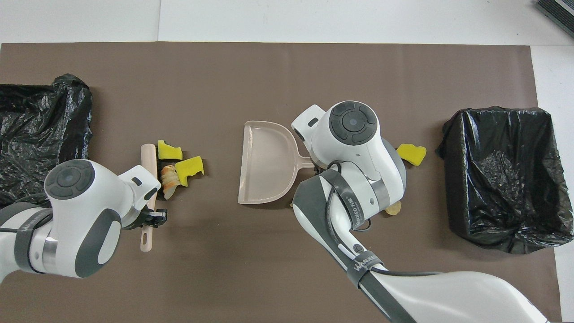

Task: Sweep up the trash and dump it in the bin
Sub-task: 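Sweep the yellow sponges and scraps into the dustpan with the left gripper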

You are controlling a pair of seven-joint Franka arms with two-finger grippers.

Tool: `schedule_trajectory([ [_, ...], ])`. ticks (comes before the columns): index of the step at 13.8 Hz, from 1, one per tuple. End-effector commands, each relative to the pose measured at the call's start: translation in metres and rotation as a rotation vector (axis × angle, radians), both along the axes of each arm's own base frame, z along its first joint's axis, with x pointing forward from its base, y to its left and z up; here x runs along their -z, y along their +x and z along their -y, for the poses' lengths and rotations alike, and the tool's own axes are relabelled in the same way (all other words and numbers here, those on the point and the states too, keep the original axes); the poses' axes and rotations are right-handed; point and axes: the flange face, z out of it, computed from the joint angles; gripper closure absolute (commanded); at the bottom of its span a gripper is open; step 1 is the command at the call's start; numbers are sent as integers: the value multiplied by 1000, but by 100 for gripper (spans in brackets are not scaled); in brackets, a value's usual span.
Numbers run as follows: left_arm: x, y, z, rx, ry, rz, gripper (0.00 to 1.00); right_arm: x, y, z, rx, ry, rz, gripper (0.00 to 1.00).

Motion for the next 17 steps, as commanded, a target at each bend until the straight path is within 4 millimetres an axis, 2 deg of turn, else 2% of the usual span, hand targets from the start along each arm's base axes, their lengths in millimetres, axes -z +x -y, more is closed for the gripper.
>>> schedule_trajectory([
  [1, -3, -16, 34, -32, -54, 20, 100, 14, -7, 3, -58, 19, -11, 100],
  [5, -12, -29, 104, -79, -162, 55, 100, 25, -18, -26, -54, 74, -8, 100],
  [6, -8, -34, 122, -82, -167, 47, 100, 27, -18, -28, -53, 78, -2, 100],
  [7, -9, -36, 131, -79, -168, 48, 100, 30, -16, -28, -42, 79, -3, 100],
  [10, -15, -39, 141, -75, -166, 29, 100, 32, -22, -41, -5, 114, -8, 100],
  [12, -23, -37, 142, -68, -159, 0, 100, 32, -15, -34, -18, 139, -9, 100],
  [14, -46, -32, 150, -101, -171, -14, 100, 33, -6, -21, -47, 155, -13, 100],
  [15, -57, -29, 152, -123, -175, -9, 100, 27, -4, -17, -62, 163, -10, 100],
  [17, -74, -23, 143, -125, -181, -17, 100, 14, 2, -6, -73, 179, 9, 100],
])
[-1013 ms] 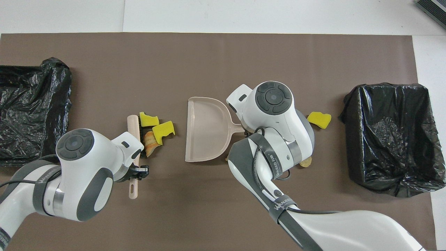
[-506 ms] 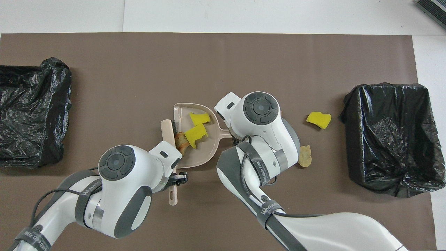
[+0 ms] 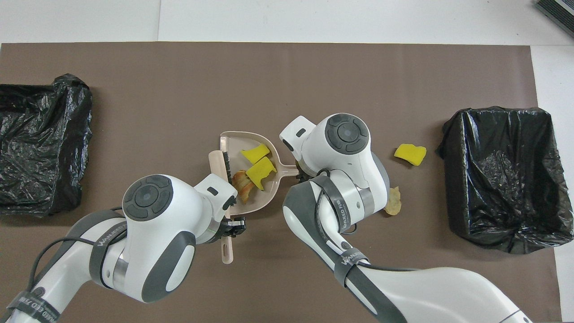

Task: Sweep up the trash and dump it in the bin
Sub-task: 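Sweep the yellow sponges and scraps into the dustpan with the left gripper, then carry the loaded dustpan with the right gripper to the far bin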

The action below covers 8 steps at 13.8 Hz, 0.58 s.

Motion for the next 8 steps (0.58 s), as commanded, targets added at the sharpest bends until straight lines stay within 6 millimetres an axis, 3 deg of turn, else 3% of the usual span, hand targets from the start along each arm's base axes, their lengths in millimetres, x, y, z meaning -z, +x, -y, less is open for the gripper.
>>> schedule_trajectory([
  [1, -32, 11, -14, -33, -13, -27, 100, -24, 6, 12, -17, 61, 25, 100],
  [4, -63, 32, -44, -46, 18, -28, 100, -57, 11, 34, -42, 75, 38, 100],
  [8, -82, 45, -92, -4, 61, 8, 100, -108, 32, 111, -44, 71, 27, 100],
])
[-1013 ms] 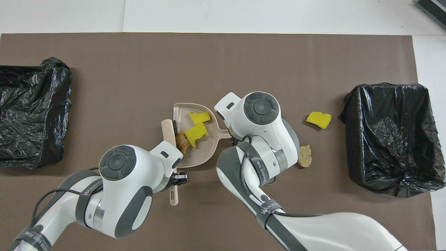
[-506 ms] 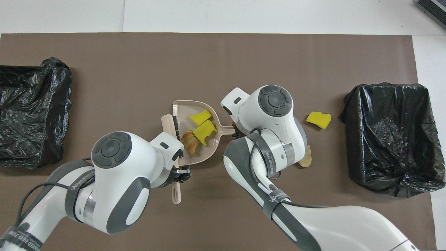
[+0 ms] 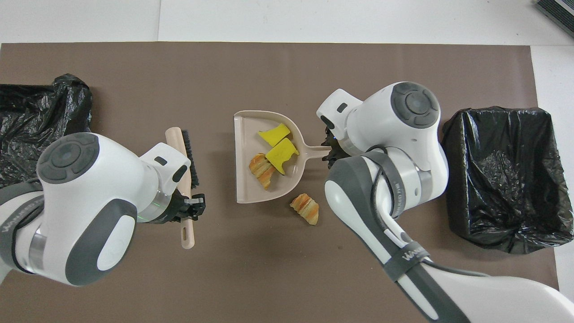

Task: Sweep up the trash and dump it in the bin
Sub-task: 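Carry the loaded dustpan with the right gripper to the far bin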

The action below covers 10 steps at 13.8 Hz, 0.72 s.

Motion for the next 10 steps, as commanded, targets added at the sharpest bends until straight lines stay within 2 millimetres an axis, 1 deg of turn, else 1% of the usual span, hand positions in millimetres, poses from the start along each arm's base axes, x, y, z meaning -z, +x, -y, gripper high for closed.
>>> schedule_trajectory([
  [1, -13, 2, -32, 44, 4, -5, 100, -34, 15, 62, -31, 22, -25, 100],
  [3, -11, 2, -37, 90, -5, -10, 100, -48, 27, 117, -58, 16, -31, 100],
  [4, -12, 2, -44, 94, -9, -8, 100, -50, 31, 144, -72, 18, -30, 100],
  [6, -10, -1, -48, 140, -9, -6, 100, -49, 36, 205, -87, 20, -24, 100],
  [7, -10, -4, -45, 149, -4, -5, 100, -48, 35, 233, -95, 21, -26, 100],
  [9, -10, -7, -40, 162, -2, -4, 100, -47, 33, 295, -105, 18, -10, 100],
  [10, -5, -12, -36, 170, 1, -9, 100, -46, 29, 326, -118, 4, -3, 100],
])
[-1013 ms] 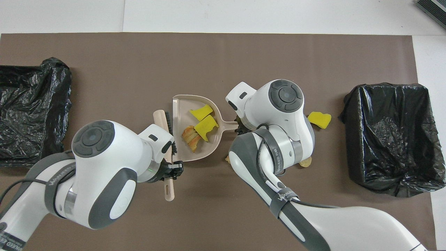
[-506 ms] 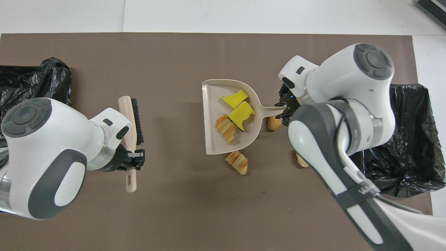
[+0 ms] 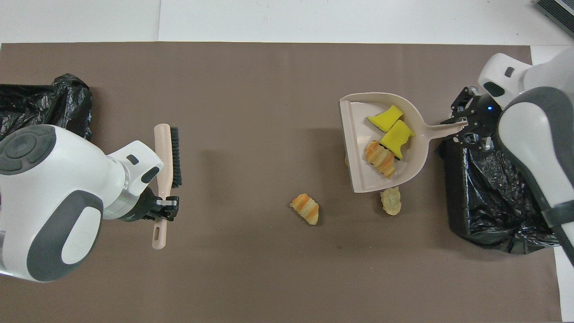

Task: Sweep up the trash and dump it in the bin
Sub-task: 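Carry the loaded dustpan with the right gripper to the far bin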

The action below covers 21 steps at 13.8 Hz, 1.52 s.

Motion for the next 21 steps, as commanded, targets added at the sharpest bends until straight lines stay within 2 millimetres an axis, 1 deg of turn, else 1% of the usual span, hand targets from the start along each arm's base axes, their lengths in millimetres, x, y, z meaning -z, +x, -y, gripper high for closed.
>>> schedule_trajectory([
  [1, -1, -18, 5, 31, 19, 10, 100, -8, -6, 68, -39, -38, 17, 100],
  [3, -1, -25, 23, 29, 26, 13, 100, -18, -13, 122, -23, -95, 32, 100],
  [5, -4, -37, 49, 13, 40, 21, 100, -19, -26, 167, -35, -116, 38, 100],
  [6, -6, -42, 60, 6, 41, 32, 100, -25, -30, 184, -39, -132, 49, 100],
  [8, -5, -48, 74, 3, 45, 37, 100, -27, -47, 226, 17, -162, 38, 100],
  [10, 0, -58, 100, -2, 48, 50, 100, -31, -58, 248, 19, -258, 7, 100],
  [12, 11, -66, 120, -3, 55, 50, 100, -26, -72, 255, 43, -309, -34, 100],
  [13, 21, -71, 132, 2, 64, 40, 100, -22, -74, 253, 36, -352, -51, 100],
  [14, 32, -79, 148, 3, 74, 34, 100, -20, -76, 250, 46, -414, -79, 100],
  [15, 45, -88, 167, 1, 82, 33, 100, -21, -75, 247, 79, -467, -94, 100],
  [16, 53, -95, 179, -6, 78, 47, 100, -22, -71, 242, 85, -515, -106, 100],
  [17, 58, -103, 186, -9, 76, 54, 100, -25, -69, 236, 90, -549, -114, 100],
  [18, 62, -112, 195, -14, 81, 53, 100, -30, -69, 230, 108, -578, -119, 100],
  [19, 69, -122, 202, -24, 87, 54, 100, -41, -74, 229, 120, -608, -129, 100],
  [20, 82, -139, 211, -12, 89, 60, 100, -50, -75, 222, 121, -644, -134, 100],
  [21, 92, -150, 215, -14, 88, 68, 100, -60, -74, 210, 111, -688, -135, 100],
])
